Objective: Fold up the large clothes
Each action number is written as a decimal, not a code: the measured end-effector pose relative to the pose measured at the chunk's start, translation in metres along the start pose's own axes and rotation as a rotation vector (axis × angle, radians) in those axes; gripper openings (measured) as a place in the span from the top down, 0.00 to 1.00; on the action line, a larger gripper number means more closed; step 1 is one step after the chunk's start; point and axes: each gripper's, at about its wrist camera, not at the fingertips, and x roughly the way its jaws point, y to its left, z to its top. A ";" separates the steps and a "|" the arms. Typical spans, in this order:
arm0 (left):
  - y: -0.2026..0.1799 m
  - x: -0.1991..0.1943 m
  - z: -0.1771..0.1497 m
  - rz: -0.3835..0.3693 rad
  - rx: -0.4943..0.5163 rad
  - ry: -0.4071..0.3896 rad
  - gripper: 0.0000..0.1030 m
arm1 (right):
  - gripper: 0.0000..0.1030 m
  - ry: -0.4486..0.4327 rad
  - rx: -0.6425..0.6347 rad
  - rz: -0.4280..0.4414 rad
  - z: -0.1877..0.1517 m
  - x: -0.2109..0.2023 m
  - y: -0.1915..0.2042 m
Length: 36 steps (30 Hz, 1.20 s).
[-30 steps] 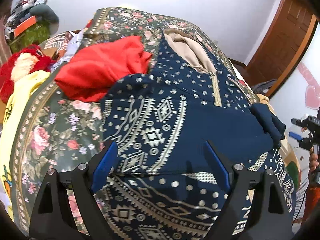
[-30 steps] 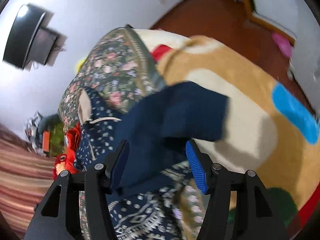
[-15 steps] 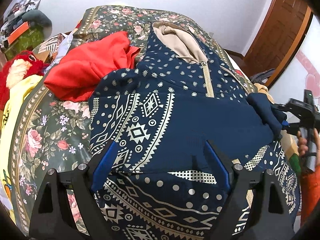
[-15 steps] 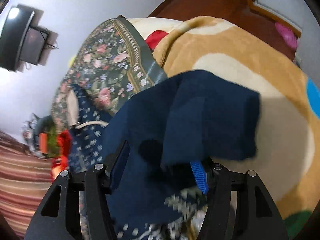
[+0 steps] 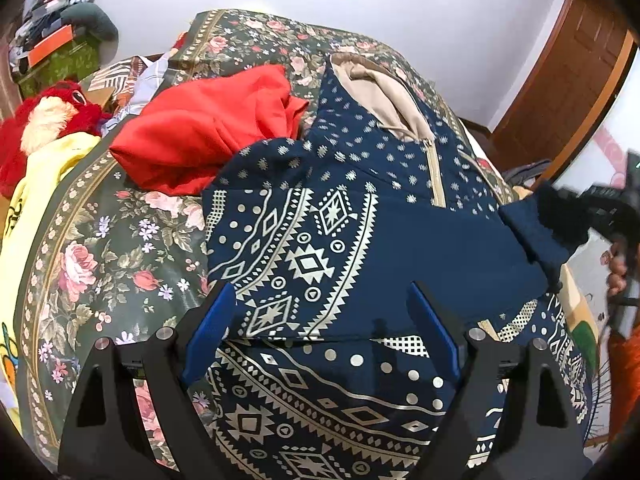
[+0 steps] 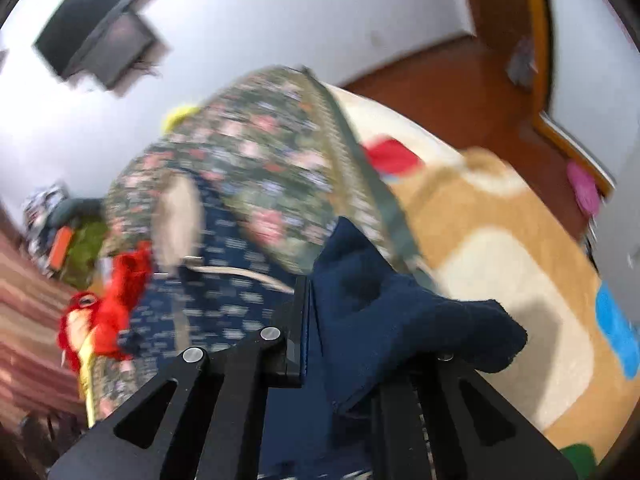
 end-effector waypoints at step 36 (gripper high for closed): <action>0.063 -0.038 -0.018 0.073 -0.100 -0.063 0.15 | 0.51 0.469 -0.440 0.234 -0.133 0.062 0.203</action>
